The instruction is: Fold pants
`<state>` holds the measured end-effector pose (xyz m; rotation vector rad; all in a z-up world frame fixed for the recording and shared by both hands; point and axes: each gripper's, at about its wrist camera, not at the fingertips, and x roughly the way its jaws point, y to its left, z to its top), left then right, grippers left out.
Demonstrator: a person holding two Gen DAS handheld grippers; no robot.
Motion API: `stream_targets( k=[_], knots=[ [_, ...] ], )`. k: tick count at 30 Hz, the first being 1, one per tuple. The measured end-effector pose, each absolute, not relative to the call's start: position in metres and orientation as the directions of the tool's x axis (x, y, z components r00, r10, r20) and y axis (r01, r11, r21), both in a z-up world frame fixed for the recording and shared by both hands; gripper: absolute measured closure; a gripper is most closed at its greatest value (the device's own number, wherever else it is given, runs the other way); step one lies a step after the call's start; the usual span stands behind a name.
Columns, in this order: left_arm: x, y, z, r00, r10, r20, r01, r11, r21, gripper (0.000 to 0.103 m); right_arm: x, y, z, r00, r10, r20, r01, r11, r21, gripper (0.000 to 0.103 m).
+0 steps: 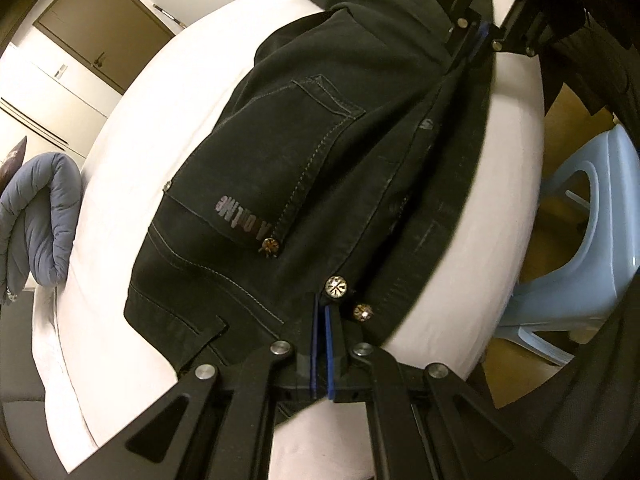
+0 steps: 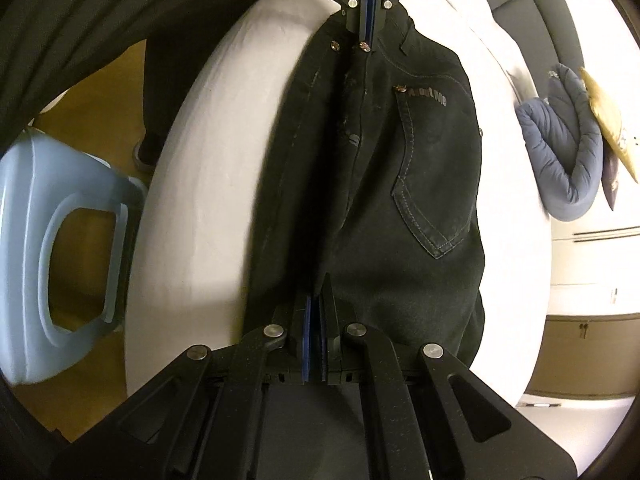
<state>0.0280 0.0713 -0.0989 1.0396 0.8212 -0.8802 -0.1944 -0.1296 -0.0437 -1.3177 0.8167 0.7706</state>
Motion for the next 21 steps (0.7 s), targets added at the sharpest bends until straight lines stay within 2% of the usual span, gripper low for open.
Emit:
stream_targets(
  k=[18,21],
  knots=[
    [0.044,0.072,-0.103,0.424,-0.2,-0.883,0.888,0.283,0.363,0.101,-0.19,-0.118,-0.053,0.517,0.021,-0.856,-0.845,0.171,-0.506,0.101],
    [0.053,0.07,-0.108,0.427,-0.189,-0.884,0.877,0.325,0.354,0.096,-0.19,-0.116,-0.06,0.521,0.012,-0.854,-0.841,0.176,-0.511,0.101]
  ],
)
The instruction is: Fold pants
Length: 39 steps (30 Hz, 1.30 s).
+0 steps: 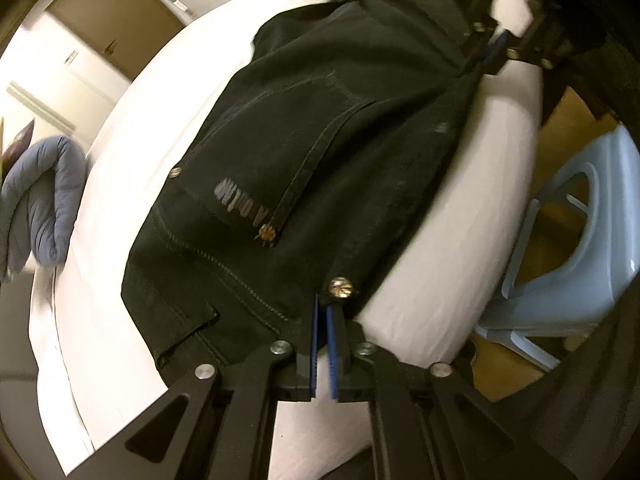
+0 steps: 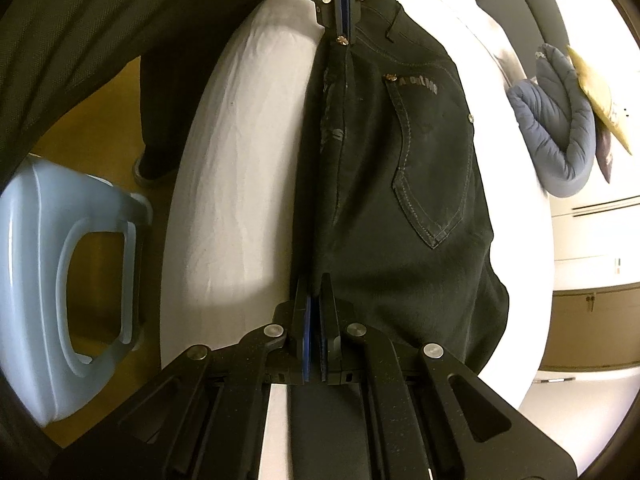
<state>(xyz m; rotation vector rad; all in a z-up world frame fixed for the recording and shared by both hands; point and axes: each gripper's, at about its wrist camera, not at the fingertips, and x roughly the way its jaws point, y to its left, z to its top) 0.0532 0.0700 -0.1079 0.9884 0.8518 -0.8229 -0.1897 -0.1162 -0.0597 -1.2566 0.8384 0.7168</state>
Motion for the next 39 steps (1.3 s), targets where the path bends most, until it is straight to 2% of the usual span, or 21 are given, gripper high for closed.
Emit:
stream_targets(
  k=[2,3,5,6,7,10,14,15,16,18,21,24,30,32,34,35,39],
  knots=[
    [0.057,0.069,-0.108,0.424,-0.185,-0.887,0.873,0.345,0.345,0.095,-0.186,-0.115,-0.066,0.529,0.003,-0.848,-0.833,0.189,-0.519,0.1],
    [0.057,0.068,-0.107,0.429,-0.178,-0.886,0.87,0.346,0.352,0.089,-0.182,-0.114,-0.069,0.529,-0.002,-0.848,-0.829,0.209,-0.518,0.1],
    [0.058,0.067,-0.102,0.456,-0.145,-0.878,0.853,0.351,0.386,0.067,-0.175,-0.114,-0.069,0.529,-0.002,-0.849,-0.818,0.265,-0.51,0.1],
    [0.059,0.069,-0.096,0.453,-0.129,-0.882,0.852,0.355,0.385,0.051,-0.171,-0.114,-0.067,0.525,0.0,-0.851,-0.81,0.305,-0.5,0.1],
    [0.06,0.071,-0.091,0.436,-0.129,-0.891,0.858,0.358,0.368,0.044,-0.169,-0.115,-0.066,0.525,0.004,-0.851,-0.802,0.337,-0.493,0.1],
    [0.061,0.075,-0.071,0.412,-0.119,-0.903,0.861,0.376,0.343,0.04,-0.162,-0.118,-0.063,0.539,0.027,-0.842,-0.762,0.443,-0.473,0.099],
    [0.076,0.063,-0.036,0.419,-0.211,-0.883,0.821,0.503,0.269,0.04,-0.155,-0.126,-0.053,0.548,0.093,-0.831,-0.697,0.601,-0.392,0.091],
    [0.083,0.052,-0.028,0.422,-0.252,-0.871,0.803,0.55,0.229,0.04,-0.152,-0.131,-0.047,0.539,0.13,-0.832,-0.677,0.654,-0.336,0.082],
    [0.087,0.042,-0.024,0.426,-0.279,-0.86,0.789,0.579,0.203,0.04,-0.15,-0.136,-0.043,0.519,0.177,-0.836,-0.667,0.696,-0.266,0.067],
    [0.099,0.023,-0.025,0.426,-0.33,-0.842,0.762,0.633,0.138,0.04,-0.143,-0.151,-0.031,0.465,0.307,-0.83,-0.628,0.776,-0.065,0.045],
    [0.116,-0.009,-0.041,0.433,-0.363,-0.825,0.702,0.71,0.056,0.04,-0.13,-0.193,-0.008,0.472,0.461,-0.751,-0.472,0.852,0.227,0.044],
    [0.133,-0.032,-0.058,0.385,-0.414,-0.825,0.645,0.76,-0.08,0.04,-0.105,-0.259,0.005,0.532,0.498,-0.685,-0.259,0.866,0.428,0.044],
    [0.165,-0.041,-0.084,0.294,-0.551,-0.781,0.5,0.785,-0.366,0.04,-0.048,-0.435,0.005,0.741,0.41,-0.531,0.137,0.682,0.718,0.044],
    [0.176,-0.033,-0.103,0.262,-0.572,-0.777,0.421,0.793,-0.441,0.047,-0.031,-0.477,-0.005,0.777,0.35,-0.523,0.236,0.608,0.758,0.044],
    [0.178,-0.027,-0.112,0.268,-0.588,-0.763,0.383,0.792,-0.476,0.06,-0.01,-0.509,-0.021,0.804,0.359,-0.474,0.263,0.501,0.825,0.044],
    [0.18,-0.026,-0.114,0.266,-0.595,-0.759,0.37,0.79,-0.489,0.063,0.0,-0.52,-0.03,0.809,0.356,-0.468,0.284,0.46,0.841,0.044],
    [0.189,-0.022,-0.12,0.255,-0.591,-0.765,0.324,0.798,-0.509,0.086,0.03,-0.549,-0.078,0.789,0.376,-0.485,0.397,0.29,0.871,0.047]
  ],
)
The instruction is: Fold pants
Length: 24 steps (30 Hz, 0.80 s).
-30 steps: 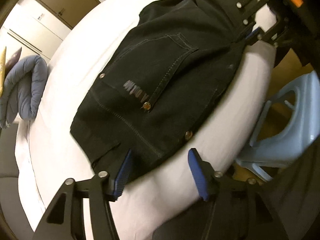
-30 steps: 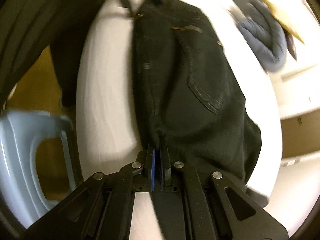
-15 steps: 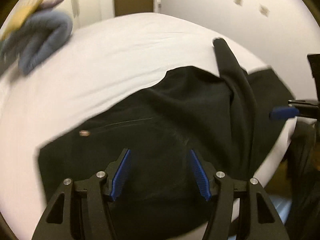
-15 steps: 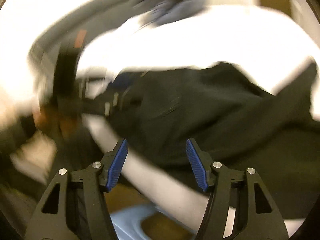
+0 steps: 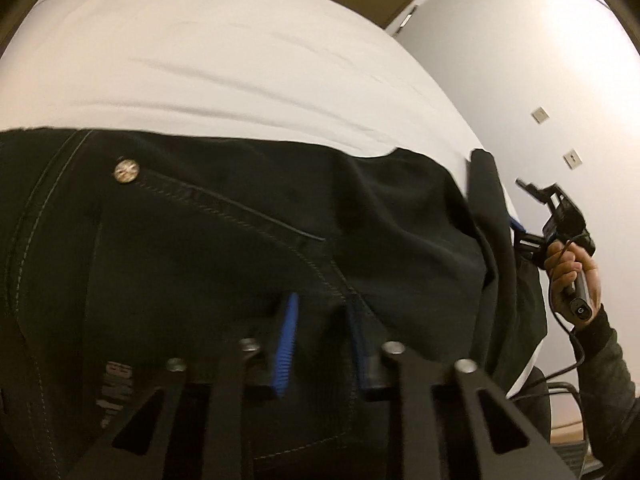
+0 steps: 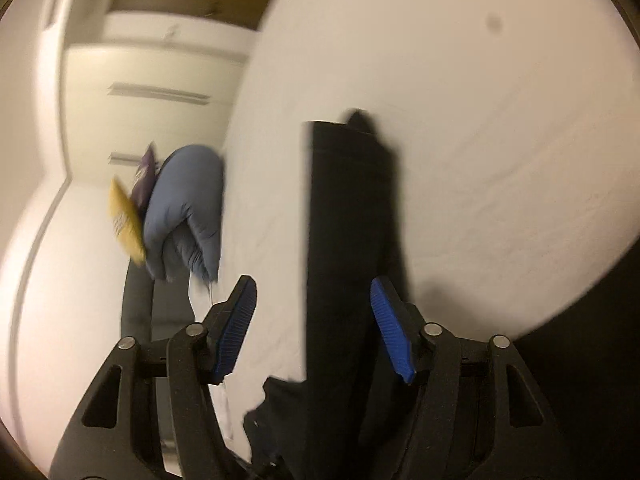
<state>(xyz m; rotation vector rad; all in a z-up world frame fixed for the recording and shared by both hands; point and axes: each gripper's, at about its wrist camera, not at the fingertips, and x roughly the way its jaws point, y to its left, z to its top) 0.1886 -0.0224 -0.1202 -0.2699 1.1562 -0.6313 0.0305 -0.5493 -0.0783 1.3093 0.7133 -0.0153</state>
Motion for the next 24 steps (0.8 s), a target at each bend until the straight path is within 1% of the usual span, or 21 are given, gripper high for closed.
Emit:
stream_targets(
  k=[1,4,10,12,14,15,16,20,22,23,24],
  knots=[
    [0.19,-0.023,-0.121,0.255,-0.582,-0.772,0.316,0.805,-0.502,0.091,0.035,-0.551,-0.087,0.785,0.377,-0.491,0.413,0.272,0.869,0.047],
    [0.193,-0.021,-0.121,0.252,-0.575,-0.778,0.293,0.812,-0.505,0.099,0.052,-0.55,-0.102,0.792,0.397,-0.463,0.4,0.236,0.886,0.048],
    [0.195,-0.015,-0.119,0.251,-0.566,-0.786,0.275,0.82,-0.502,0.098,0.074,-0.539,-0.118,0.797,0.394,-0.459,0.406,0.214,0.888,0.05],
    [0.196,-0.008,-0.12,0.254,-0.561,-0.788,0.275,0.823,-0.498,0.098,0.087,-0.548,-0.124,0.811,0.391,-0.435,0.396,0.18,0.901,0.051],
    [0.195,-0.007,-0.12,0.254,-0.558,-0.79,0.275,0.825,-0.494,0.098,0.097,-0.557,-0.128,0.834,0.382,-0.398,0.37,0.147,0.917,0.056],
    [0.195,-0.007,-0.12,0.254,-0.556,-0.792,0.277,0.826,-0.491,0.098,0.099,-0.561,-0.129,0.839,0.378,-0.39,0.365,0.139,0.92,0.061],
    [0.195,-0.011,-0.12,0.252,-0.553,-0.794,0.278,0.827,-0.488,0.098,0.103,-0.567,-0.129,0.844,0.375,-0.383,0.36,0.133,0.923,0.068],
    [0.195,-0.019,-0.121,0.251,-0.548,-0.798,0.282,0.83,-0.481,0.098,0.119,-0.577,-0.126,0.866,0.358,-0.349,0.327,0.124,0.937,0.075],
    [0.194,-0.023,-0.122,0.251,-0.547,-0.798,0.28,0.83,-0.481,0.098,0.125,-0.579,-0.122,0.868,0.361,-0.34,0.314,0.13,0.94,0.083],
    [0.194,-0.023,-0.122,0.252,-0.547,-0.798,0.28,0.831,-0.481,0.098,0.128,-0.578,-0.119,0.866,0.366,-0.341,0.311,0.14,0.94,0.086],
    [0.193,-0.024,-0.122,0.252,-0.547,-0.798,0.282,0.83,-0.48,0.098,0.136,-0.577,-0.117,0.858,0.373,-0.353,0.313,0.164,0.935,0.091]
  ],
)
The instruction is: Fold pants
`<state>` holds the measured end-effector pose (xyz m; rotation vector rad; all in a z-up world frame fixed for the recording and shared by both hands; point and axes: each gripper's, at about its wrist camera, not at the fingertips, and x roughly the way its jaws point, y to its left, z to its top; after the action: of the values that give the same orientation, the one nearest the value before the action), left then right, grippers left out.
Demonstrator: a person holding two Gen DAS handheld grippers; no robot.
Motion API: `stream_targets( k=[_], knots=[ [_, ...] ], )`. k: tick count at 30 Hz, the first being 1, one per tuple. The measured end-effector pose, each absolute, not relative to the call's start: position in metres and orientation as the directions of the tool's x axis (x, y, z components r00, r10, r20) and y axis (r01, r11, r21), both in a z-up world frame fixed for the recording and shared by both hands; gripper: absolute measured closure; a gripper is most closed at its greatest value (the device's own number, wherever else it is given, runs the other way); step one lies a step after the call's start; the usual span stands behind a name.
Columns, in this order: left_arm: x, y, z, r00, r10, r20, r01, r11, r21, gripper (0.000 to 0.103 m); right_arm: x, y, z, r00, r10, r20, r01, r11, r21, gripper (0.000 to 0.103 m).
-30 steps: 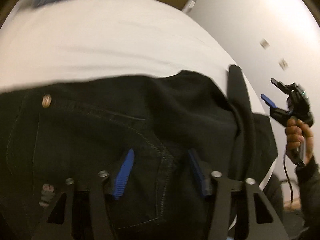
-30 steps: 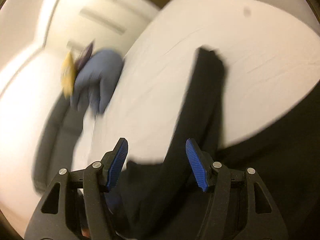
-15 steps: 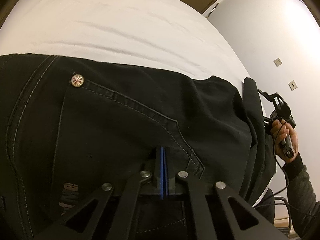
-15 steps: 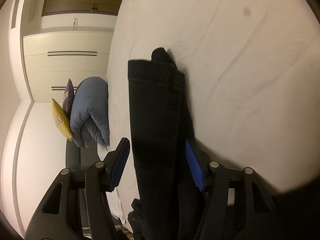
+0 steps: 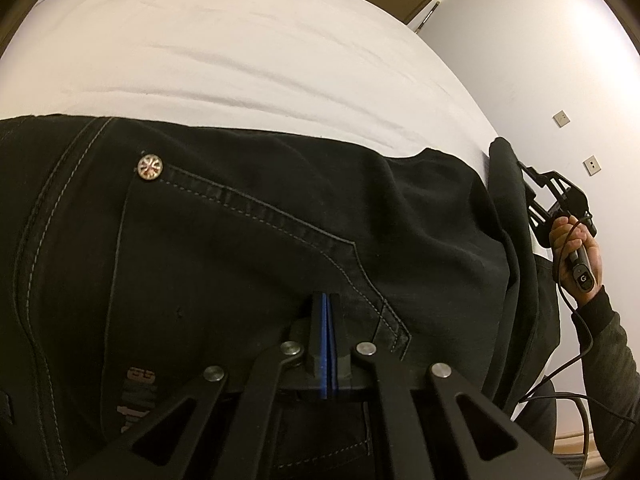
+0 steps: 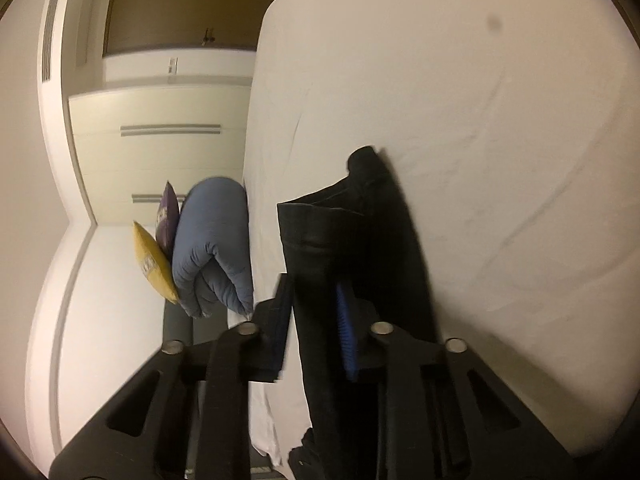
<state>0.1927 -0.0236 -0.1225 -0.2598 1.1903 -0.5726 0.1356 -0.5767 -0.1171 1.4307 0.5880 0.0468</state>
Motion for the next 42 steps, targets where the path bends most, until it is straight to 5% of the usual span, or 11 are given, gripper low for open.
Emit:
stream_targets(
  k=[15,32,42],
  knots=[
    [0.181,-0.027,-0.122,0.254,-0.553,-0.793,0.288,0.826,-0.484,0.098,0.159,-0.578,-0.107,0.816,0.39,-0.426,0.335,0.281,0.899,0.101],
    [0.165,-0.041,-0.114,0.243,-0.525,-0.816,0.306,0.84,-0.449,0.098,-0.003,-0.567,0.087,0.87,0.077,-0.487,0.389,0.499,0.774,0.101],
    [0.159,-0.062,-0.107,0.236,-0.493,-0.838,0.325,0.852,-0.41,0.098,-0.186,-0.579,-0.047,0.766,-0.041,-0.642,0.641,0.138,0.755,0.101]
  ],
)
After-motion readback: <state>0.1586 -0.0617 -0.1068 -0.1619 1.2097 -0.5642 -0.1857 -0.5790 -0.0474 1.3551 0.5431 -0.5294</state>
